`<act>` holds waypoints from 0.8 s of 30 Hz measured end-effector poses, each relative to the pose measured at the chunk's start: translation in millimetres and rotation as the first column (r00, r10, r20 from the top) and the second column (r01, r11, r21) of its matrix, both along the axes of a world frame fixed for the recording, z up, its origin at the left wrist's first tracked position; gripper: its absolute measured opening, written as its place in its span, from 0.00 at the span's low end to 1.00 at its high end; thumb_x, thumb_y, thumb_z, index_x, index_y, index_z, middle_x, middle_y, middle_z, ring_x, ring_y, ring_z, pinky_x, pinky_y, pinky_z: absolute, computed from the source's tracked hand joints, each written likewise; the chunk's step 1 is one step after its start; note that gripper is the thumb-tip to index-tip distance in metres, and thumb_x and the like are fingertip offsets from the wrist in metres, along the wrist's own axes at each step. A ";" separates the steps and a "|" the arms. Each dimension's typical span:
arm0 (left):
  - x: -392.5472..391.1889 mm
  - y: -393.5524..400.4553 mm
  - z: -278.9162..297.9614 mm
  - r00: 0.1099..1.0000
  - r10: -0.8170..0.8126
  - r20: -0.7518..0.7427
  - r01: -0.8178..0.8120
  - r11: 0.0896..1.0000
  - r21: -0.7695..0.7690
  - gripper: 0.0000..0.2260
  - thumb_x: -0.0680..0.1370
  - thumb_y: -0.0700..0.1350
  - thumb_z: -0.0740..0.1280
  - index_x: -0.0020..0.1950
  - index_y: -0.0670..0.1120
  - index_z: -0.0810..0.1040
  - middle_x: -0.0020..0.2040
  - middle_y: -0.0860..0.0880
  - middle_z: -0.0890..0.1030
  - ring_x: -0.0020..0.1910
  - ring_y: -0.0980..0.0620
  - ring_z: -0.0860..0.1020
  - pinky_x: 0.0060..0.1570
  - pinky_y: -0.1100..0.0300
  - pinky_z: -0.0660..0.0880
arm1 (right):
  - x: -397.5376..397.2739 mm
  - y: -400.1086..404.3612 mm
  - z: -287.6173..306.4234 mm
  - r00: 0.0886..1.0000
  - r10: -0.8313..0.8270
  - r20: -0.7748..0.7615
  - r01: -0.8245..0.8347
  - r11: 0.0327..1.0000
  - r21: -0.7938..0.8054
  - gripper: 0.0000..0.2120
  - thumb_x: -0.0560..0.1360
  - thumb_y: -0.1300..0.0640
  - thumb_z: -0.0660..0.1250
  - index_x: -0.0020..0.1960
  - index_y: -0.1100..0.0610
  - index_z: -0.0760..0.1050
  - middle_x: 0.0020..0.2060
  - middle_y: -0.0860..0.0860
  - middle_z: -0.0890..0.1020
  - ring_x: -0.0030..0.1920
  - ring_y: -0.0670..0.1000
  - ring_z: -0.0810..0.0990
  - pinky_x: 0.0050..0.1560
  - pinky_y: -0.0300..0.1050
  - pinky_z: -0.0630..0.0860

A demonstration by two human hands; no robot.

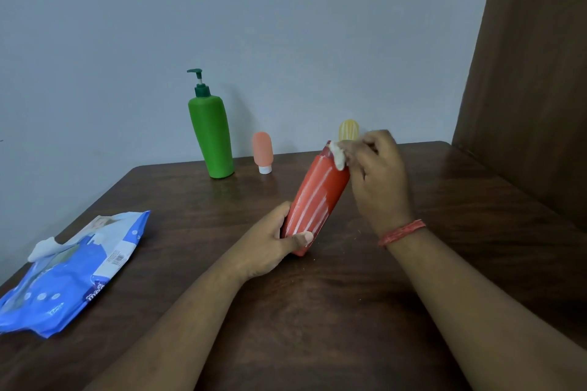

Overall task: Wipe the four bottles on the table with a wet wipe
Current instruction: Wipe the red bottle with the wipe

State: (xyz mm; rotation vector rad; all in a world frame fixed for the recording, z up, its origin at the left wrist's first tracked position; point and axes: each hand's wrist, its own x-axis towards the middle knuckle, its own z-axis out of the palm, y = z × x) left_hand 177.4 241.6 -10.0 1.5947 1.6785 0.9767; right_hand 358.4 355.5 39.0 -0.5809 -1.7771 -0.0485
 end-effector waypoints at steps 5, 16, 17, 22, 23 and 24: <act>3.1 1.0 1.4 0.998 0.016 -0.055 -0.015 1.000 0.020 0.40 0.69 0.70 0.70 0.76 0.56 0.63 0.69 0.55 0.75 0.67 0.55 0.74 0.68 0.48 0.73 | -3.9 -12.1 3.5 0.975 0.011 0.221 -0.014 1.000 0.015 0.08 0.75 0.59 0.74 0.51 0.49 0.78 0.50 0.51 0.73 0.53 0.52 0.72 0.45 0.53 0.80; 3.4 2.3 -1.6 0.997 0.047 -0.057 -0.044 0.998 0.049 0.36 0.70 0.66 0.69 0.74 0.55 0.65 0.66 0.55 0.76 0.65 0.55 0.75 0.66 0.49 0.75 | -1.5 -8.7 2.3 0.966 -0.009 0.259 0.002 1.000 0.029 0.10 0.74 0.63 0.73 0.53 0.54 0.76 0.50 0.53 0.73 0.50 0.53 0.74 0.44 0.49 0.79; 4.0 2.5 -1.6 0.997 0.046 -0.059 -0.043 0.998 0.046 0.35 0.70 0.66 0.69 0.73 0.55 0.67 0.65 0.55 0.77 0.64 0.55 0.76 0.66 0.48 0.75 | -0.6 -7.8 6.7 0.979 -0.033 0.201 0.040 0.999 -0.028 0.05 0.78 0.58 0.69 0.51 0.52 0.74 0.50 0.50 0.72 0.49 0.49 0.73 0.44 0.45 0.78; 4.2 4.8 -1.5 0.998 0.061 -0.004 -0.061 0.997 0.044 0.29 0.74 0.62 0.71 0.71 0.55 0.67 0.65 0.54 0.76 0.64 0.55 0.75 0.67 0.49 0.74 | -7.3 -9.0 -4.8 0.986 0.010 0.167 0.007 0.995 -0.097 0.10 0.80 0.50 0.65 0.43 0.52 0.69 0.43 0.48 0.72 0.42 0.47 0.74 0.43 0.48 0.77; 3.9 3.9 -1.5 0.997 0.069 0.027 -0.070 0.997 0.041 0.26 0.76 0.58 0.72 0.70 0.56 0.67 0.65 0.54 0.76 0.65 0.54 0.75 0.67 0.49 0.74 | -10.9 -9.6 -7.0 0.976 0.028 0.217 -0.010 0.997 -0.081 0.09 0.81 0.53 0.64 0.42 0.51 0.69 0.43 0.49 0.73 0.44 0.50 0.74 0.46 0.53 0.76; 2.9 3.5 -2.4 0.996 0.075 0.057 -0.077 0.996 0.040 0.23 0.77 0.55 0.72 0.69 0.56 0.67 0.65 0.54 0.77 0.64 0.54 0.75 0.68 0.49 0.74 | -11.9 -7.6 -9.5 0.976 0.025 0.215 -0.007 0.996 -0.086 0.08 0.81 0.54 0.63 0.43 0.50 0.69 0.42 0.50 0.74 0.45 0.53 0.75 0.48 0.55 0.76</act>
